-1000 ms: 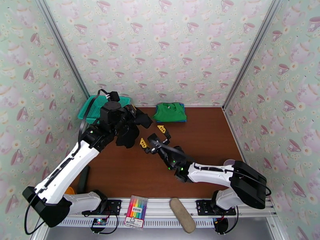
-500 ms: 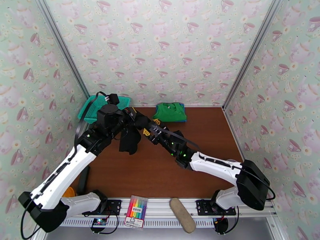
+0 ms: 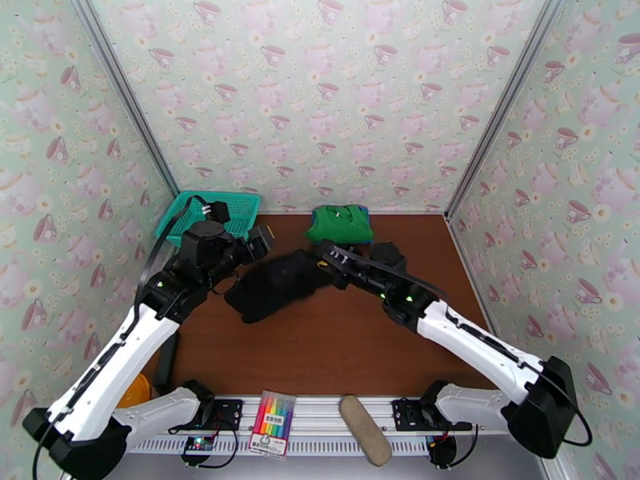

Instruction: Fold and stack the mixed laundry pile

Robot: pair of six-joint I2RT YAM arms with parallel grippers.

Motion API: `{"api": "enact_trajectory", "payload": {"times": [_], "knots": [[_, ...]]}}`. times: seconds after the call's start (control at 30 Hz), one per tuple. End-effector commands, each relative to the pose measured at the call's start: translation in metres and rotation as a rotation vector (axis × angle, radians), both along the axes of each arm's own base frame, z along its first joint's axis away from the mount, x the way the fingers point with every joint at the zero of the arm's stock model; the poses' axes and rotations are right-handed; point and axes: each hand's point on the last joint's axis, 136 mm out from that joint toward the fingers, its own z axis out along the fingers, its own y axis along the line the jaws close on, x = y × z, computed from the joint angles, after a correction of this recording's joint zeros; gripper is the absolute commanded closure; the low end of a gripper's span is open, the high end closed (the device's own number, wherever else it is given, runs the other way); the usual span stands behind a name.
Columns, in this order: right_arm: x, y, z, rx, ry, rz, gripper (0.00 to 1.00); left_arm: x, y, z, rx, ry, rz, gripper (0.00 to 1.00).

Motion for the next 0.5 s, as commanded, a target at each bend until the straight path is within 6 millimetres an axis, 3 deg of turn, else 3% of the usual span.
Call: {"api": "enact_trajectory", "payload": {"times": [0.0, 0.1, 0.23, 0.37, 0.47], "knots": [[-0.013, -0.024, -0.068, -0.125, 0.109, -0.051, 1.00, -0.002, 0.013, -0.062, 0.136, 0.155, -0.011, 0.03], [-0.017, -0.044, -0.092, -0.136, 0.130, -0.132, 1.00, -0.005, -0.001, -0.082, 0.109, 0.200, -0.071, 0.05], [-0.023, -0.063, -0.106, -0.109, 0.127, -0.204, 1.00, -0.022, -0.026, -0.092, 0.065, 0.236, -0.161, 0.07], [-0.027, -0.072, -0.111, -0.101, 0.126, -0.234, 1.00, -0.053, -0.054, -0.100, 0.066, 0.288, -0.281, 0.10], [-0.027, -0.073, -0.112, -0.102, 0.147, -0.240, 1.00, -0.086, -0.098, -0.094, 0.099, 0.216, -0.501, 0.11]]}}
